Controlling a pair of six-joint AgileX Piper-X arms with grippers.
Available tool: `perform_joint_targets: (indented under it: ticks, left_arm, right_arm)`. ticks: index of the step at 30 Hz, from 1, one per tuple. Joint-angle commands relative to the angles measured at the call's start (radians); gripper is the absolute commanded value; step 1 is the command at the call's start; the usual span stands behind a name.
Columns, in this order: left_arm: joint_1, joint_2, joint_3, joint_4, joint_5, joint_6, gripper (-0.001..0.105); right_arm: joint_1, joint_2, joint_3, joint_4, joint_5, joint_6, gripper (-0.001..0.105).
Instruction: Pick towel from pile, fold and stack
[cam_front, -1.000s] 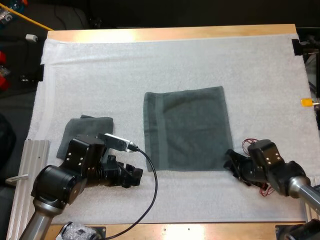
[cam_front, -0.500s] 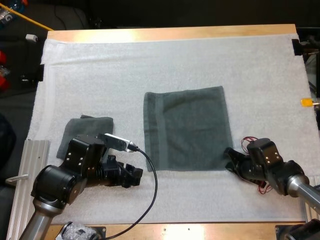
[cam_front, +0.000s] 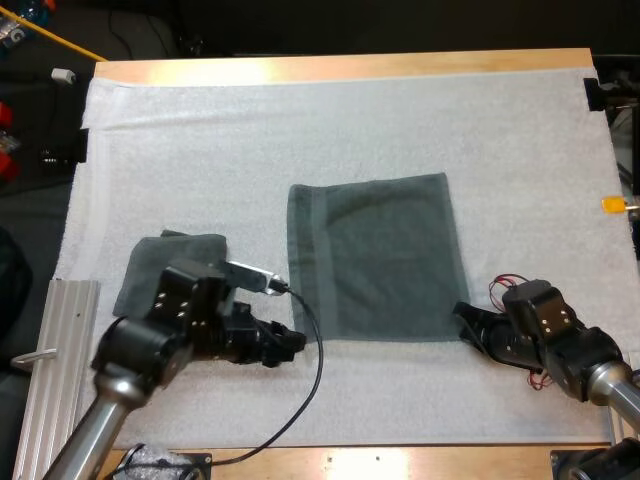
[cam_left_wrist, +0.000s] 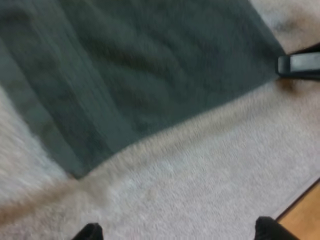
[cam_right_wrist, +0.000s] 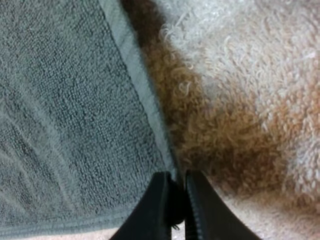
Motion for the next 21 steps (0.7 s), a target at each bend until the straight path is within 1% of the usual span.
perform_joint_targets:
  ticks: [1, 6, 14, 21]
  left_arm:
    - [-0.004, 0.011, 0.010, -0.023, 0.016, -0.015, 0.059]
    - [-0.004, 0.144, 0.071, -0.086, 0.016, -0.038, 0.059]
    - [-0.004, 0.334, 0.074, -0.206, 0.022, -0.043, 0.059]
    - [-0.004, 0.477, 0.074, -0.323, 0.117, -0.119, 0.059]
  right_arm:
    - [-0.002, -0.006, 0.000, 0.015, 0.009, -0.012, 0.000]
    - [-0.002, -0.006, 0.000, 0.015, 0.010, -0.012, 0.000]
    - [-0.002, -0.006, 0.000, 0.015, 0.010, -0.012, 0.000]
    - [-0.002, -0.006, 0.000, 0.015, 0.010, -0.012, 0.000]
